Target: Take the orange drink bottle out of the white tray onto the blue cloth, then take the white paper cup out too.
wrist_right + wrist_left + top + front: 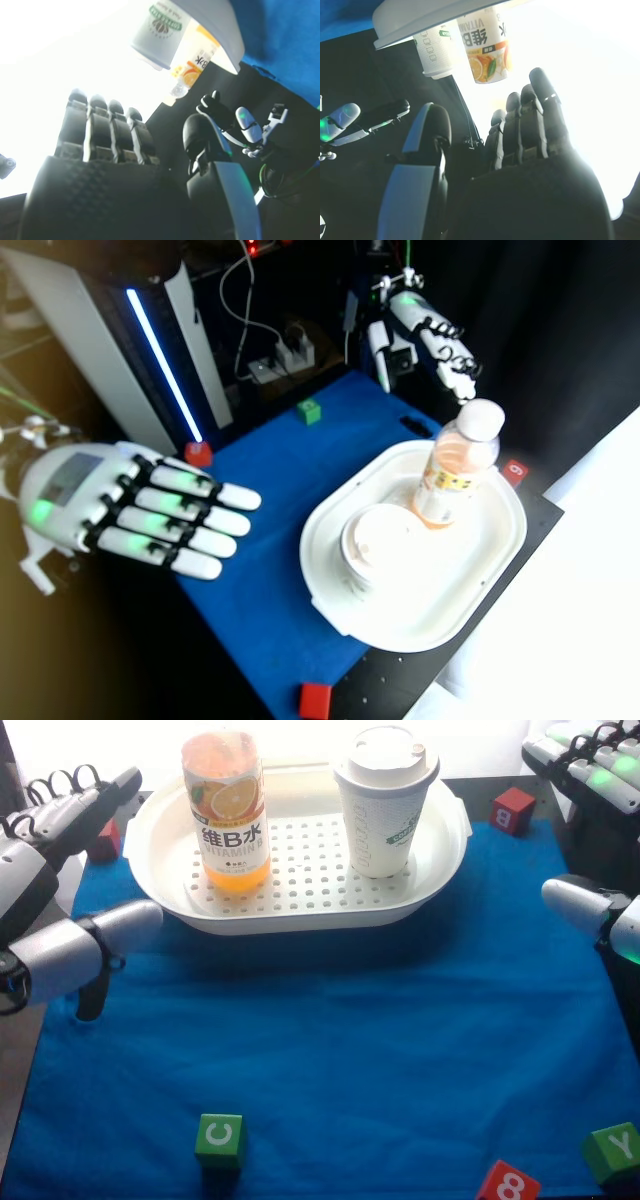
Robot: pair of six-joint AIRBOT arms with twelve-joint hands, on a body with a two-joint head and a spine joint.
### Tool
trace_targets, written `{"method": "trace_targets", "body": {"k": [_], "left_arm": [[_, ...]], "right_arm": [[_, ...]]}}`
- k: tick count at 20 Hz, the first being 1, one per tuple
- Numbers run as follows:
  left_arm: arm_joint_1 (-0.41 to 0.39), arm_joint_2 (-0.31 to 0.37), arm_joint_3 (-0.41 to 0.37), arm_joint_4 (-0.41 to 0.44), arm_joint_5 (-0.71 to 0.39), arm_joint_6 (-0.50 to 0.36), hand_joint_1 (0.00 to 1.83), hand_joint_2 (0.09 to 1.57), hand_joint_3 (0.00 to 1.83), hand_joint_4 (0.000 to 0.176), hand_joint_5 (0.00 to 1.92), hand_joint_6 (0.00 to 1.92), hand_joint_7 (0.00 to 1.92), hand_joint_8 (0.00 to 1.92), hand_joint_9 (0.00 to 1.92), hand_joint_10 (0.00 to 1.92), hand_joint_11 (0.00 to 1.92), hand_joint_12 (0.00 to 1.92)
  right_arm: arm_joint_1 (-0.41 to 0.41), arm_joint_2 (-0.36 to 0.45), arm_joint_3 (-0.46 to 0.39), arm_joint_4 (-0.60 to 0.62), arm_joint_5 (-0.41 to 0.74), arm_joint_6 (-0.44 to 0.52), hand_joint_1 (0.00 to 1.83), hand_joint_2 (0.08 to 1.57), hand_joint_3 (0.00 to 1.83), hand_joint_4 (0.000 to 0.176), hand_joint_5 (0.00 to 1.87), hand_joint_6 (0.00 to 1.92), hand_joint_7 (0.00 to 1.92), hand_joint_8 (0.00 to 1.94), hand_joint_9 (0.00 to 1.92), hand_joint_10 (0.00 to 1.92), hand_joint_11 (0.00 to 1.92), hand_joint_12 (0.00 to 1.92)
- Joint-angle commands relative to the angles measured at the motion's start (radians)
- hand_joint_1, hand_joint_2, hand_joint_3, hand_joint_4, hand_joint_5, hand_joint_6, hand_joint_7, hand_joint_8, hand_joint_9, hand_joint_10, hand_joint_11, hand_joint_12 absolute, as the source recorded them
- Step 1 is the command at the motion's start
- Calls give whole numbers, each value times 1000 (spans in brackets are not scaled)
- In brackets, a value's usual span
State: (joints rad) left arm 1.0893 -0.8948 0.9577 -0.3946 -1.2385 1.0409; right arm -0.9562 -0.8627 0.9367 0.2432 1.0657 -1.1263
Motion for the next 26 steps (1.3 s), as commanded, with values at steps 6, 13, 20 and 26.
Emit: {"method": "trace_targets", "body": {"k": [6,13,20,26], "left_arm": [[-13,-2,9,-9,-128,-2,546,1334,1,90,16,1,0,0,0,0,1,102],[-87,-59,143,-70,-31,-143,553,1174,0,117,0,0,49,7,143,56,0,1131],[-284,-189,366,-91,261,-206,683,988,1,163,0,0,0,0,0,0,0,76],[-383,-300,526,-64,455,-279,687,871,0,174,0,0,0,0,0,0,0,0]], "right_arm": [[8,1,4,-3,132,-2,253,1415,17,0,0,0,0,0,0,0,0,0],[8,-3,4,-2,132,-2,122,1406,5,0,0,0,0,0,0,0,0,0],[0,-4,6,0,132,-2,260,1417,2,0,0,0,0,0,0,0,0,0],[-6,-6,7,5,132,-2,265,1414,0,0,0,0,0,0,0,0,0,0]]}}
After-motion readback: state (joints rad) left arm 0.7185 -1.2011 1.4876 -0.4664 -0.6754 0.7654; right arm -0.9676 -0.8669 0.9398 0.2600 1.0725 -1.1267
